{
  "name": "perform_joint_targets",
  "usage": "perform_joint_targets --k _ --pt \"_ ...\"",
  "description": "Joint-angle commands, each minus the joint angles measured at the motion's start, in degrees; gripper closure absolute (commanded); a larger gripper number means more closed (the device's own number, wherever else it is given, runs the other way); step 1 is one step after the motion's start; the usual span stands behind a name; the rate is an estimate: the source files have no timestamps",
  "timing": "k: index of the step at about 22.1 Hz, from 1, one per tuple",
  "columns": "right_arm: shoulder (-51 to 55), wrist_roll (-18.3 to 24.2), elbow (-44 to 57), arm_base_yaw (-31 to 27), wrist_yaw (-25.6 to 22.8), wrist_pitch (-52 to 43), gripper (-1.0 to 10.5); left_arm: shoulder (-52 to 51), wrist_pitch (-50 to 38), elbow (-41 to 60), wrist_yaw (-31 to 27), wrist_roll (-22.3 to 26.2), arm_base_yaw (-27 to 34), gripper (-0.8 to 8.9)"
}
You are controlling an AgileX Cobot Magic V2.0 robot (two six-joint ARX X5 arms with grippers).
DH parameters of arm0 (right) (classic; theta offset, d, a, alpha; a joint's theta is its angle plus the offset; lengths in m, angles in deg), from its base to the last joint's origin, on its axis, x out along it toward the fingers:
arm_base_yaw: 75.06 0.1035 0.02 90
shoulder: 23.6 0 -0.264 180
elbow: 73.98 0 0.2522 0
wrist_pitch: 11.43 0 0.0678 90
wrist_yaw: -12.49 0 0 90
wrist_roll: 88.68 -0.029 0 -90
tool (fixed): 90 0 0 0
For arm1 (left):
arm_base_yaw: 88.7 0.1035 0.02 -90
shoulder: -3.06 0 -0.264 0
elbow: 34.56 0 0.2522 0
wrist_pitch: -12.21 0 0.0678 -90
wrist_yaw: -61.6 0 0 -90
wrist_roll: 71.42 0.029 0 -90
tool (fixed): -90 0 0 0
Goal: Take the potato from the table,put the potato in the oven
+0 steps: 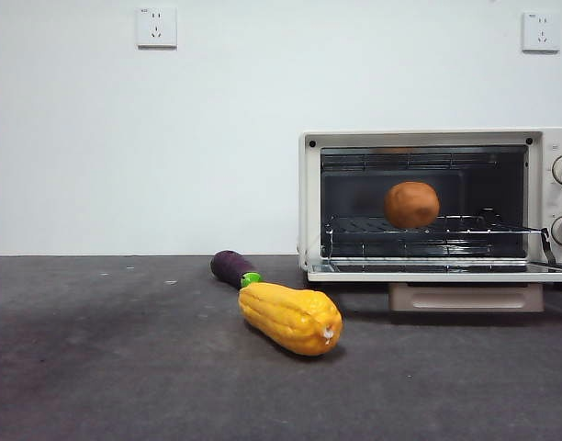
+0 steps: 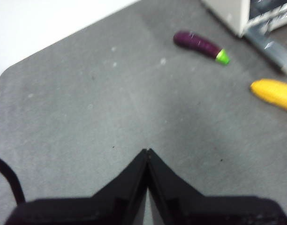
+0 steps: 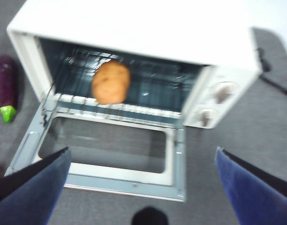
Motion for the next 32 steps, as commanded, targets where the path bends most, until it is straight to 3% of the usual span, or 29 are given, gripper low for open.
perform_joint_targets --k 1,5,9,14,19,25,32 --pt "5.22 0.2 -0.2 0.11 -0.79 2.16 5.6 6.36 -4.15 0.31 0.66 2.86 -0.11 8.2" --pt "12.09 0.2 -0.2 0.09 -0.81 4.79 7.9 14.67 -14.34 0.31 10.4 7.87 0.37 8.21" --pt "17.53 -0.02 -0.2 0.09 -0.79 6.82 8.2 22.1 -23.91 0.31 25.2 10.19 3.8 8.2" --pt "23.06 -1.09 -0.2 0.09 -0.04 11.21 8.3 30.27 -31.56 0.28 43.01 8.9 12.04 8.21" --pt "26.23 -2.4 -0.2 0.09 2.6 14.14 9.1 38.25 -38.93 0.28 61.29 3.58 21.79 8.2" --pt "26.36 -1.31 -0.2 0.09 10.21 13.7 9.5 48.68 -45.75 -1.05 70.01 -3.61 29.55 8.2" --pt "26.36 -2.25 -0.31 0.09 12.76 12.68 9.5 61.86 -45.53 -10.62 71.84 -3.34 31.06 8.2"
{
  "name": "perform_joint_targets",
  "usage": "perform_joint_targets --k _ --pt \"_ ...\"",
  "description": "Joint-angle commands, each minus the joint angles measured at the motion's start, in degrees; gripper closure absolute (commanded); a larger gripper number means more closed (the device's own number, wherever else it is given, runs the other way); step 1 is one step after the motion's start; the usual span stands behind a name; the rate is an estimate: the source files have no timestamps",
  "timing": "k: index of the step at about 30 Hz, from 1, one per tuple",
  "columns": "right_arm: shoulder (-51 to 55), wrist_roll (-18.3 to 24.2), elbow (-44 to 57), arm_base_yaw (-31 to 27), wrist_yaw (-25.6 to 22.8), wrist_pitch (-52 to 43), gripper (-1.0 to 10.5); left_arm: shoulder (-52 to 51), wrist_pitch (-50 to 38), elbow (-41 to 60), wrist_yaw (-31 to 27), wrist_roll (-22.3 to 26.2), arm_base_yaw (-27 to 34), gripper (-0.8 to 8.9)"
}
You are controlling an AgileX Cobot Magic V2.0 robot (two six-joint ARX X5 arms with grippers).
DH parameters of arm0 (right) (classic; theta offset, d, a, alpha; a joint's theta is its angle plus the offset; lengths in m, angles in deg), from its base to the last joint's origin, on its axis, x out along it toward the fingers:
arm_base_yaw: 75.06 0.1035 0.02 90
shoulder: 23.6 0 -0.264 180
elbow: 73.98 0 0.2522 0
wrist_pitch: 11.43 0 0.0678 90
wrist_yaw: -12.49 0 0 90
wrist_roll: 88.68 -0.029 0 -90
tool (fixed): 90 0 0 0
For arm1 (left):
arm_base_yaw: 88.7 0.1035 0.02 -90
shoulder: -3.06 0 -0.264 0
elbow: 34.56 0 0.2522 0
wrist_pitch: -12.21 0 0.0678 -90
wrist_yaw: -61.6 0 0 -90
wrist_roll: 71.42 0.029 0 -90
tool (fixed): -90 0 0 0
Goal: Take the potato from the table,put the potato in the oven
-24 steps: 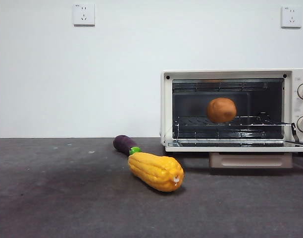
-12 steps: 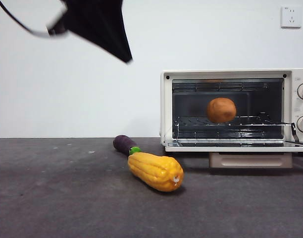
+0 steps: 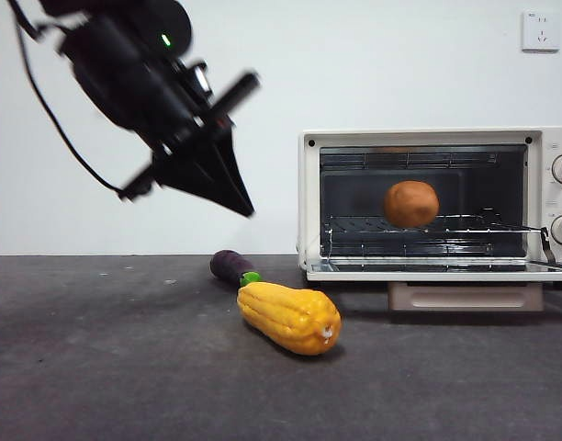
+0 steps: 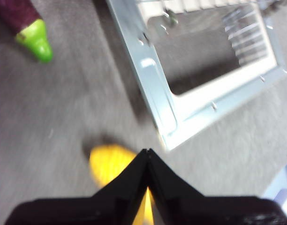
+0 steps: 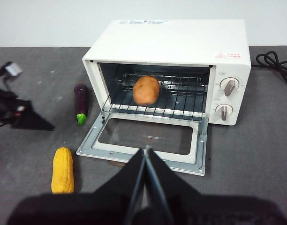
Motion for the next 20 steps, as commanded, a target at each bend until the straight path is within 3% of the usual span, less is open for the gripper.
perform_joint_targets --k 1,14,20 --pt "0.07 -0.83 -0.42 0.07 0.2 -0.52 9.5 4.7 -0.28 -4.66 2.16 -0.26 -0.15 8.2" --pt "0.07 -1.27 -2.19 0.07 -1.18 1.64 9.5 22.38 11.02 -25.73 0.28 1.53 0.44 8.2" --pt "0.07 -1.25 -2.19 0.07 -2.84 1.9 9.5 26.34 12.13 -27.43 2.32 1.68 0.42 8.2"
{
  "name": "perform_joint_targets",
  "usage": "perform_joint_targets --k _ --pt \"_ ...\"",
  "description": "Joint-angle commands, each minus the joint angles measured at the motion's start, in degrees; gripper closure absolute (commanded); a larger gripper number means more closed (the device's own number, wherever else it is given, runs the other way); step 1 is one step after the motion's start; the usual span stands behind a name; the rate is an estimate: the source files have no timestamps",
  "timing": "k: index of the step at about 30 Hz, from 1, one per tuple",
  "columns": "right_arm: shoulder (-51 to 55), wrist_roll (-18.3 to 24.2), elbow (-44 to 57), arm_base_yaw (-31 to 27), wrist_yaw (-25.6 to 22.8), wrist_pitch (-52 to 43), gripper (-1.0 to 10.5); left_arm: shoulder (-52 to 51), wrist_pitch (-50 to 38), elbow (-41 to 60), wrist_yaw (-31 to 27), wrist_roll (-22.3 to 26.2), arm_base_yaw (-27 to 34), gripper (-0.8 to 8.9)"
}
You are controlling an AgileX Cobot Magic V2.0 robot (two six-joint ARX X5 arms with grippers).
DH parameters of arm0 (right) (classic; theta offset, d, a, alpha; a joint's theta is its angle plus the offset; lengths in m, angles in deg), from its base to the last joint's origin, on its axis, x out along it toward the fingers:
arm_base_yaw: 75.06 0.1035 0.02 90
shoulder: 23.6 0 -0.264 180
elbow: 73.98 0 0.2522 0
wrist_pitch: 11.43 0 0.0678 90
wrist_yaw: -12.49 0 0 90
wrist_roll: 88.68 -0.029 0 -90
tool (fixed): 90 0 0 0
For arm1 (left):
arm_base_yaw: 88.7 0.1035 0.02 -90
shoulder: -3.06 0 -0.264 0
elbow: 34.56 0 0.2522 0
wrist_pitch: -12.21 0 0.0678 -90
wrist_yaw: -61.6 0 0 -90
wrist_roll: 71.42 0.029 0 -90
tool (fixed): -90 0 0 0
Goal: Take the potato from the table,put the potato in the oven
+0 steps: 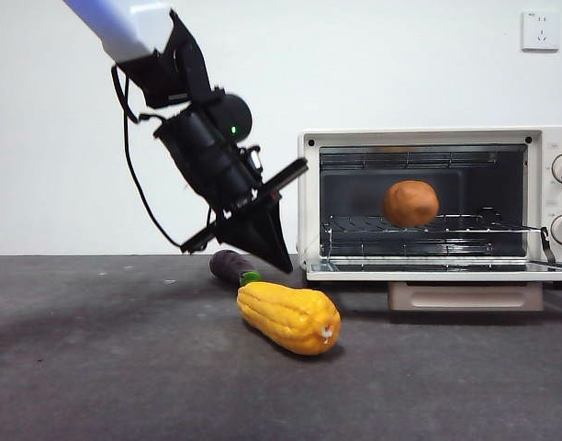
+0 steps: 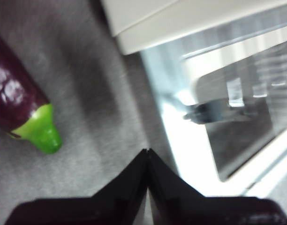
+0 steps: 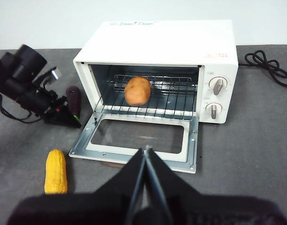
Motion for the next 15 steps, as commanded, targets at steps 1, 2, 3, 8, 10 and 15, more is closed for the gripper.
perform_joint_targets --k 1,2,3,8,10,15 --pt "0.07 -0.59 -0.24 0.07 -1.07 -0.31 9.5 1.68 0.46 0.0 2.16 1.03 0.04 8.2" --pt "0.07 -0.55 -0.24 0.07 -1.46 -0.33 9.5 2.03 0.5 0.0 2.6 1.05 0.04 8.2" --pt "0.04 -0.55 -0.24 0.07 -1.68 -0.35 9.5 2.08 0.57 0.0 2.56 1.07 0.02 8.2" --pt "0.02 -0.39 -0.24 0.07 -3.19 -0.35 9.5 2.14 -0.72 0.0 4.37 1.27 -0.57 8.2" --pt "0.02 -0.37 -0.24 0.07 -3.8 -0.35 9.5 2.16 -0.52 0.0 5.6 1.36 -0.74 8.2" --pt "0.02 -0.35 -0.24 0.07 -3.78 -0.35 9.5 2.16 -0.09 0.0 4.87 1.99 -1.84 8.2"
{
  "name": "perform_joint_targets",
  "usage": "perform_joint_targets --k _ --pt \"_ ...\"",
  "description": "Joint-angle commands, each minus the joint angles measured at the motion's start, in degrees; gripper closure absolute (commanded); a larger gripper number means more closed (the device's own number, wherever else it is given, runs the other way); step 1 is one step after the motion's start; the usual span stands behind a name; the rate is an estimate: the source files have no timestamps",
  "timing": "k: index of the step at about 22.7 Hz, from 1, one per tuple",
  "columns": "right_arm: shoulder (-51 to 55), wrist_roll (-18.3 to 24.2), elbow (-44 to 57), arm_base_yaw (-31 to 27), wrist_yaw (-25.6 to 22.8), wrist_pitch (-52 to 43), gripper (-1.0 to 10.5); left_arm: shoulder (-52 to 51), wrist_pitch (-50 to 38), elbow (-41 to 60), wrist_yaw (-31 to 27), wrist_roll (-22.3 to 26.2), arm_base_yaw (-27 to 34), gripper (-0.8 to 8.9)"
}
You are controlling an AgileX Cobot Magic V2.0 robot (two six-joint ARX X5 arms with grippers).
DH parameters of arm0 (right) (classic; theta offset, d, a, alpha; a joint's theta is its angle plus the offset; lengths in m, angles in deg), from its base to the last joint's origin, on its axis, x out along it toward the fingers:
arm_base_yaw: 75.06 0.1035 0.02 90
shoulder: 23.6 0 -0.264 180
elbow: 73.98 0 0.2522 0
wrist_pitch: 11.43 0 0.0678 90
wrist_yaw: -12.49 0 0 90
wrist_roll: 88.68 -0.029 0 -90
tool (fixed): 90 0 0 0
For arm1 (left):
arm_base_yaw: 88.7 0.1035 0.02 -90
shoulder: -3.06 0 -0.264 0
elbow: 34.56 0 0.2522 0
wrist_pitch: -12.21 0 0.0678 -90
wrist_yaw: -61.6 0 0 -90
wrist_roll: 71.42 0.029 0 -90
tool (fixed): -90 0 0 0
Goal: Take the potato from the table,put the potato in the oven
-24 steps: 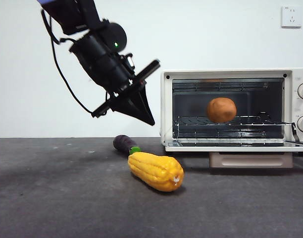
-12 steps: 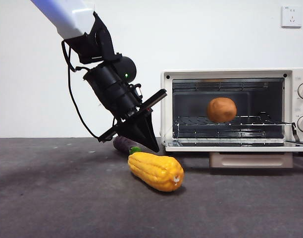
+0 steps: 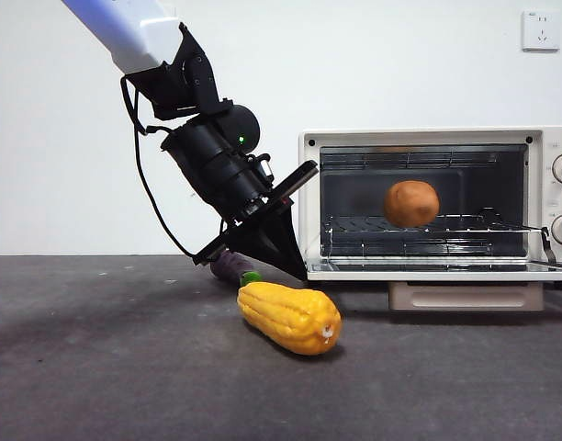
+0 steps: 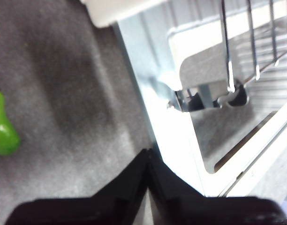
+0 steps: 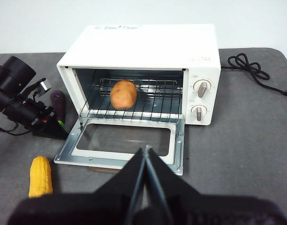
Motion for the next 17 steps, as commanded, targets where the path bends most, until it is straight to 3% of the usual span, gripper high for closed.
perform_joint_targets --k 1,17 --pt "0.04 -0.37 -0.24 0.07 -0.22 -0.35 9.5 0.94 0.15 0.0 0.33 1.27 -0.74 8.2" --pt "0.04 -0.42 -0.24 0.07 -0.15 1.31 9.5 3.15 -3.23 0.0 4.07 0.28 -1.95 8.2"
